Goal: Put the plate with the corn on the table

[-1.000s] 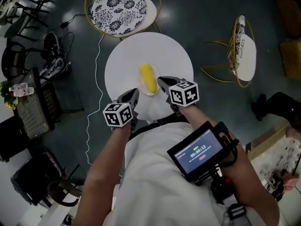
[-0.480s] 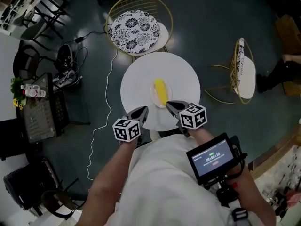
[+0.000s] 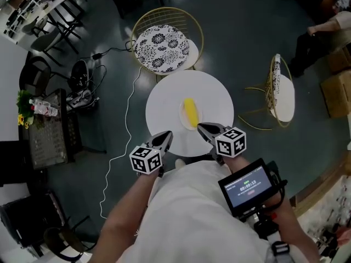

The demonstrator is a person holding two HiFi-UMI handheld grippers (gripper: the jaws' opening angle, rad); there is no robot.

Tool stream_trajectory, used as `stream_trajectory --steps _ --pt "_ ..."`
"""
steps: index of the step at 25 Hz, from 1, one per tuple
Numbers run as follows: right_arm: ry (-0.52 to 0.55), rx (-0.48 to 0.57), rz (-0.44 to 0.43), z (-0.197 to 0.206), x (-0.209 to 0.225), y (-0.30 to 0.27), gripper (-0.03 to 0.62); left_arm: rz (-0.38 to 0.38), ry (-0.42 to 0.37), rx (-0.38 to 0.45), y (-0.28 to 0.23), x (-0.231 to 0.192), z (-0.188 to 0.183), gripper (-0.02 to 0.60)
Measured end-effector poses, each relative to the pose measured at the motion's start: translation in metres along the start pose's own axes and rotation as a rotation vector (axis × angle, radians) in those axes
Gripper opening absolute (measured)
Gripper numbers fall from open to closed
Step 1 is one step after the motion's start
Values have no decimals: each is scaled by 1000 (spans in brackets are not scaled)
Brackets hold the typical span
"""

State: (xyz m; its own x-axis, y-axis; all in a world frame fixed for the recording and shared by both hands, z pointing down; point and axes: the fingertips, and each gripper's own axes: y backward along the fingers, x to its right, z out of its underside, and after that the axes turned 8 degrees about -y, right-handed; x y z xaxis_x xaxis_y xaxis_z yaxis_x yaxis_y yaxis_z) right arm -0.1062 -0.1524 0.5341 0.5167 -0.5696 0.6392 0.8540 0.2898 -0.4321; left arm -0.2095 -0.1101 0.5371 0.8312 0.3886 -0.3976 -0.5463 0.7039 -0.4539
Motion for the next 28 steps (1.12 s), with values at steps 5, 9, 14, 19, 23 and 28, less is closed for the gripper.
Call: stream_trajectory --steps 5,9,14,19,23,28 --pt "37 61 5 -1 -33 22 6 45 -59 25 29 21 -1 6" --pt "52 93 -2 -1 -48 35 5 55 -108 32 41 31 -4 6" --pt "53 106 9 7 -43 54 5 74 -126 26 33 43 -2 6" --pt "36 123 18 13 -37 58 5 84 -129 18 28 48 3 6" --pt "36 131 9 16 -35 61 5 85 -131 7 24 50 9 6" --pt "33 138 2 18 -37 66 5 89 -133 -7 23 59 15 6"
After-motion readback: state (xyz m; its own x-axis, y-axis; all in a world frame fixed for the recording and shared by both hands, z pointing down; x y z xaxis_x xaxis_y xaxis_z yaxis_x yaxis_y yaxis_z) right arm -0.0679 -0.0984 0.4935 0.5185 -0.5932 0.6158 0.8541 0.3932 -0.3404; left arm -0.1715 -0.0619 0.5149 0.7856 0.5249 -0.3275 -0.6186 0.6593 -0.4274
